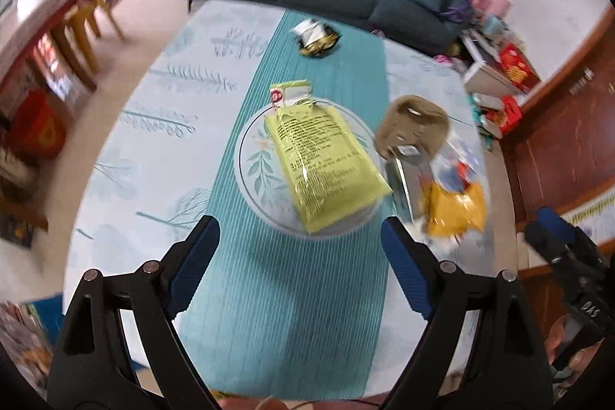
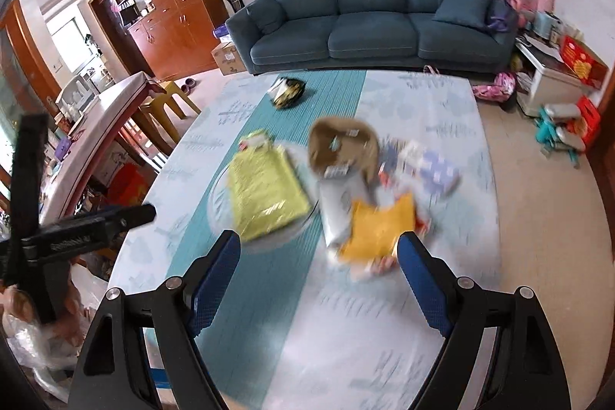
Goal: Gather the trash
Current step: 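Grasp the yellow-green snack bag with the left gripper while the right gripper grasps the tan paper bag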
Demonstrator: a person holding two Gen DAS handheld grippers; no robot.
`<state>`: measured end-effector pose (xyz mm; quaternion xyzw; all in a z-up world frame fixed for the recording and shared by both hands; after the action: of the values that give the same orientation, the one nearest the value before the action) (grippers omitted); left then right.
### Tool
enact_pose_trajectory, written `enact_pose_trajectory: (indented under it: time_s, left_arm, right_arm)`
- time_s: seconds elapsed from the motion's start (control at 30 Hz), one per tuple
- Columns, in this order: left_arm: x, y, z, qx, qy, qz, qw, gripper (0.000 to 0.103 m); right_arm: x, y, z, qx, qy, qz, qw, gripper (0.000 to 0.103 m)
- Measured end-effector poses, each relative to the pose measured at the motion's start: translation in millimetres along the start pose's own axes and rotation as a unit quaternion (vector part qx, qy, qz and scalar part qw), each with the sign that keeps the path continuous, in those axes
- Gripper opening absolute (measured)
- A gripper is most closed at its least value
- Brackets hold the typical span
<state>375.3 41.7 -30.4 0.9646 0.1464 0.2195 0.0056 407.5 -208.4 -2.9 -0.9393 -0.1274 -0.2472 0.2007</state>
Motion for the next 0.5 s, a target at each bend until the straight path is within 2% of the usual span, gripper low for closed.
enact_pose_trajectory:
  time_s: [0.13, 0.27, 0.5]
  left_arm:
    - [26, 4, 45, 0.012, -0.033, -0.035, 0.9988, 0.085]
    - [46, 10, 83, 0.024, -0.056, -0.051, 0.9968, 0.086]
    - [57, 13, 136, 0.031, -0.095, -0.067, 0.9927, 0.087]
  right_arm:
    - [45, 32, 47, 0.005, -0.020, -0.019, 1.000, 0.082]
    - [73, 62, 101, 0.004, -0.043, -0.023, 0.999, 0.079]
    - [81, 89, 169, 0.001, -0.077, -0.021, 0.997, 0.073]
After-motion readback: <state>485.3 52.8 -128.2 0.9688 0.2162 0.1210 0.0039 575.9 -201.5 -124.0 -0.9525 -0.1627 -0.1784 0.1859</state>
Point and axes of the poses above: each gripper's, at about its wrist camera, not at the fingertips, and z roughly the way its jaws point, y to its right, x to its top, the point moved 7 cm from there along z, roughly the way its jaws point, and after that the axes turned 9 degrees about x, right-handed, at the moved point
